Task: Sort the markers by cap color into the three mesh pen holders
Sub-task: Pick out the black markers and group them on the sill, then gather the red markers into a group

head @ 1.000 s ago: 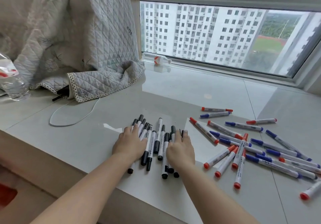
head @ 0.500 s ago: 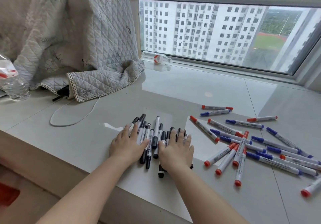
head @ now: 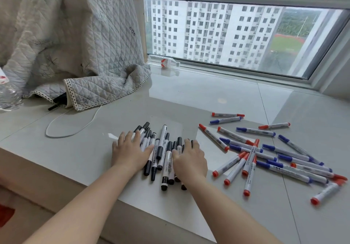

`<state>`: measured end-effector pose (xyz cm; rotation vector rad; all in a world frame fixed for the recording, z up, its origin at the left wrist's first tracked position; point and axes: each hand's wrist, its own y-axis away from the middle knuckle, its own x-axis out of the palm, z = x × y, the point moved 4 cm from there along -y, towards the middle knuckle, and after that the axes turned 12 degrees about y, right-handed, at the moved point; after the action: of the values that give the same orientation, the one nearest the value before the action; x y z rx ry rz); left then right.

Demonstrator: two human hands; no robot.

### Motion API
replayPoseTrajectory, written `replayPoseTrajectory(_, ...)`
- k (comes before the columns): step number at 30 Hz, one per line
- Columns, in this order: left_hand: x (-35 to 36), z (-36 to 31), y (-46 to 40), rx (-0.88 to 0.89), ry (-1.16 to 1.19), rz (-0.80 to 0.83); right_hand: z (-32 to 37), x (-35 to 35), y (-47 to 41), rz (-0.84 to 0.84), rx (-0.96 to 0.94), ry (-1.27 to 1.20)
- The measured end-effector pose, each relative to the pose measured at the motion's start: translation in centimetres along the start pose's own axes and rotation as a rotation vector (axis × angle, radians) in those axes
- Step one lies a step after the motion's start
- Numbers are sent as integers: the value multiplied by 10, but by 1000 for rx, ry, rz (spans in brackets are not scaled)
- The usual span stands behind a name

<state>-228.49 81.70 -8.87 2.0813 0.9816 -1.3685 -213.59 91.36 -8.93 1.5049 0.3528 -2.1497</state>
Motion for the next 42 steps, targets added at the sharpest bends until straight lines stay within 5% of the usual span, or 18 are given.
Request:
replayPoseTrajectory(9,3,-102,13,356,151,-154,-78,-65,6,-354,-170,23)
replayPoseTrajectory(14,31,-161,35,454,231,-26,-144,-81,4,-349,-86,77)
replayPoseTrajectory(22,84,-207,66,453,152,284,-189,-76,8,-276,4,30)
replayPoseTrajectory(34,100,-213,68,325,22,255,-216,-76,23,-19,197,98)
replayPoseTrajectory(42,100,-225,62,186,322,190,-249,-106,28,-102,291,-232)
